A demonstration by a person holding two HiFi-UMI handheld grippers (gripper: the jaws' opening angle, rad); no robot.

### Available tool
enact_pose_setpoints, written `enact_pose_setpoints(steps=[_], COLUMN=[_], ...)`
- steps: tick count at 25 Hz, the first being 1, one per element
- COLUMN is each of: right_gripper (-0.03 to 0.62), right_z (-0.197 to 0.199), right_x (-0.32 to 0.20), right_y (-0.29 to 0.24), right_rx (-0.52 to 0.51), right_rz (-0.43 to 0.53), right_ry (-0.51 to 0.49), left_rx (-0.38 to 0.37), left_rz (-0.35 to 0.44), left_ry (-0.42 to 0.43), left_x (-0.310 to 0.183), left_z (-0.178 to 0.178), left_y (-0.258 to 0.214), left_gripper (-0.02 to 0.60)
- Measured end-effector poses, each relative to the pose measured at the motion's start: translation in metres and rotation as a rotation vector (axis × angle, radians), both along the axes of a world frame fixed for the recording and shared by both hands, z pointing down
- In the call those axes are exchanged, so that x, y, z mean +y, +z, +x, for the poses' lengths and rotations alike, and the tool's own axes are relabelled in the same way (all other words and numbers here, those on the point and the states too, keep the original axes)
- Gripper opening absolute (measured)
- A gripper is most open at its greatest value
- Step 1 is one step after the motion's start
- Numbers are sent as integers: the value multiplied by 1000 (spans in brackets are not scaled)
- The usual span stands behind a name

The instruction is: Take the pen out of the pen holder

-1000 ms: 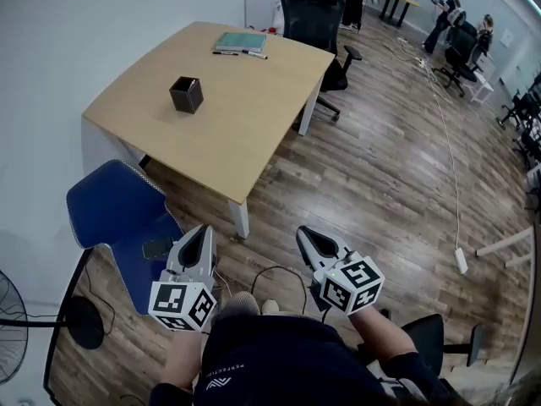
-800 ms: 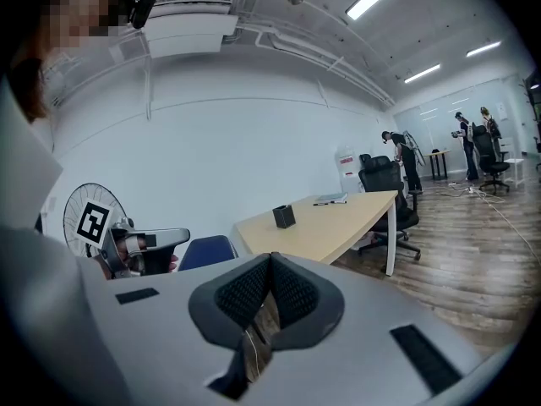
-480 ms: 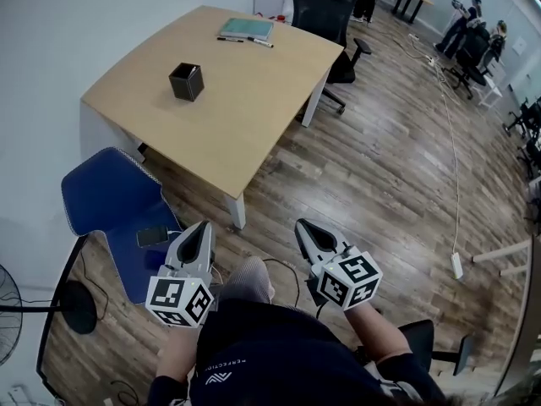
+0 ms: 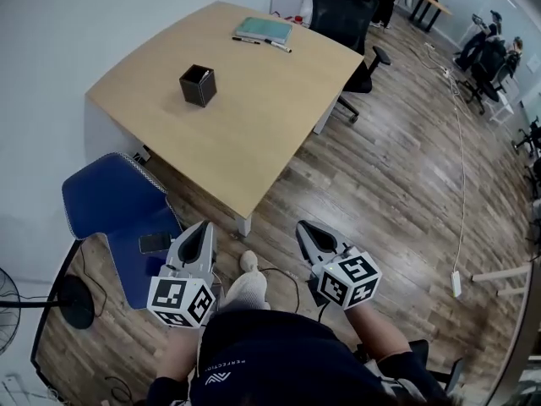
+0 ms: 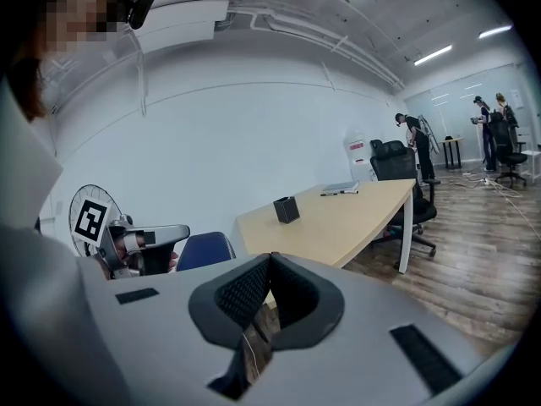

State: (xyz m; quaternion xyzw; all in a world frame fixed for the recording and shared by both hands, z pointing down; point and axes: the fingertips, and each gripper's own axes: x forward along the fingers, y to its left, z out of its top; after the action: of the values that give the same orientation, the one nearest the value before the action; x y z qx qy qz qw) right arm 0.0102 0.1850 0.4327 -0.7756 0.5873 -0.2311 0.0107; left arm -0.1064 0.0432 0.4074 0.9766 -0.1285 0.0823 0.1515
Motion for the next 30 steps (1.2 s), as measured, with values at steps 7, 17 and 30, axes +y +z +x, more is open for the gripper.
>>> enact_pose_setpoints(steps=[7,17,30], right_gripper=[0,2,14], right_z=[37,86,134], right_x=[-66,-169,-251], right_y=[-13,-22,-47], right_rx=[63,126,201], right_rz=[-14,-20,6], right_ry=[-81,-184,-355], left_rx=[8,3,-36], left_rz=[-21,-43,46], left_ry=[-38,-48,-179], left_x=[-58,-134,-186], left_z=[35,77,90], left_y=[2,10,-7], left_gripper=[6,6,6])
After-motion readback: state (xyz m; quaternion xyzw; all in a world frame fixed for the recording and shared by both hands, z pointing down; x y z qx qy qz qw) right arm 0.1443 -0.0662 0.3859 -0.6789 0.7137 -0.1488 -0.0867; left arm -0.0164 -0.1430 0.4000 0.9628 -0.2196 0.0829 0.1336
